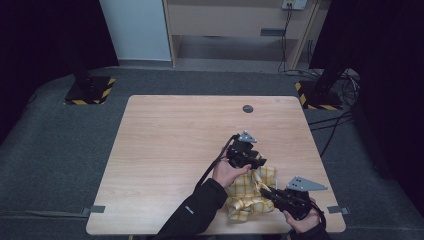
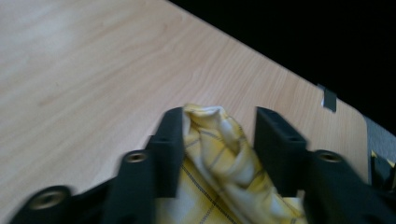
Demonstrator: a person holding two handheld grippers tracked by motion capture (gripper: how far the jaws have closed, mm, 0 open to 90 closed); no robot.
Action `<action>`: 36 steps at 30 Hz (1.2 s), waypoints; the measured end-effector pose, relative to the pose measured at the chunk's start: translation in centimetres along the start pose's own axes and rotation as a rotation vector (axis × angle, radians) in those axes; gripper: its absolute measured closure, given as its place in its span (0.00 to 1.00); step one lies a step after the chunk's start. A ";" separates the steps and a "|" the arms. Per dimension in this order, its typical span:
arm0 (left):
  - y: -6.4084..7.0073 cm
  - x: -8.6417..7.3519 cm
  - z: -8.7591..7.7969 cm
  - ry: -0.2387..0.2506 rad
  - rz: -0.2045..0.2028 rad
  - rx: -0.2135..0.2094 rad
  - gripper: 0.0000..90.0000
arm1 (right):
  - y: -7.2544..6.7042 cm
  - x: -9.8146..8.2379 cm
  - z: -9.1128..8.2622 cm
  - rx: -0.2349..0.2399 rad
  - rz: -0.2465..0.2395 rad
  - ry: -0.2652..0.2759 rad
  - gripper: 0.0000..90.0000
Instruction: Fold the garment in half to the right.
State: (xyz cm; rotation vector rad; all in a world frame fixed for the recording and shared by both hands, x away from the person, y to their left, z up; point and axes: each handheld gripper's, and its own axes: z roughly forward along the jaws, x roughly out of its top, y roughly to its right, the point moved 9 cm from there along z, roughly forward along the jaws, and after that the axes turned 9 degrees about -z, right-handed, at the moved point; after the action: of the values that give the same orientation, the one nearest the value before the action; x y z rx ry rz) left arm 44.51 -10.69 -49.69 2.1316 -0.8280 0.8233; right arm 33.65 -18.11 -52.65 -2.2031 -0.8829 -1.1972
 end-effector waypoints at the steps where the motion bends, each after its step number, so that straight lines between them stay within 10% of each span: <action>1: -0.2 0.1 -0.2 0.015 0.004 0.009 0.53 | 0.1 -0.1 -0.1 -0.002 0.005 -0.004 0.90; 11: -4.0 -0.4 -2.1 0.078 0.061 0.189 0.36 | 0.7 -1.0 -0.3 -0.024 0.028 -0.023 0.89; 18: -6.6 -3.0 -1.6 -0.016 0.122 0.298 0.31 | 1.1 -1.8 -0.5 -0.038 0.040 -0.042 0.86; 36: -7.2 -5.4 0.8 -0.101 0.158 0.302 0.28 | 1.5 0.2 -0.8 -0.061 -0.035 0.024 0.55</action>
State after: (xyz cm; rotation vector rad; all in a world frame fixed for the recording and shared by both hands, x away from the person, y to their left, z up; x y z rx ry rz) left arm 46.91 -5.73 -56.79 2.4108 -0.9863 0.9809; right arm 34.39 -19.61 -52.28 -2.2247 -0.8898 -1.2809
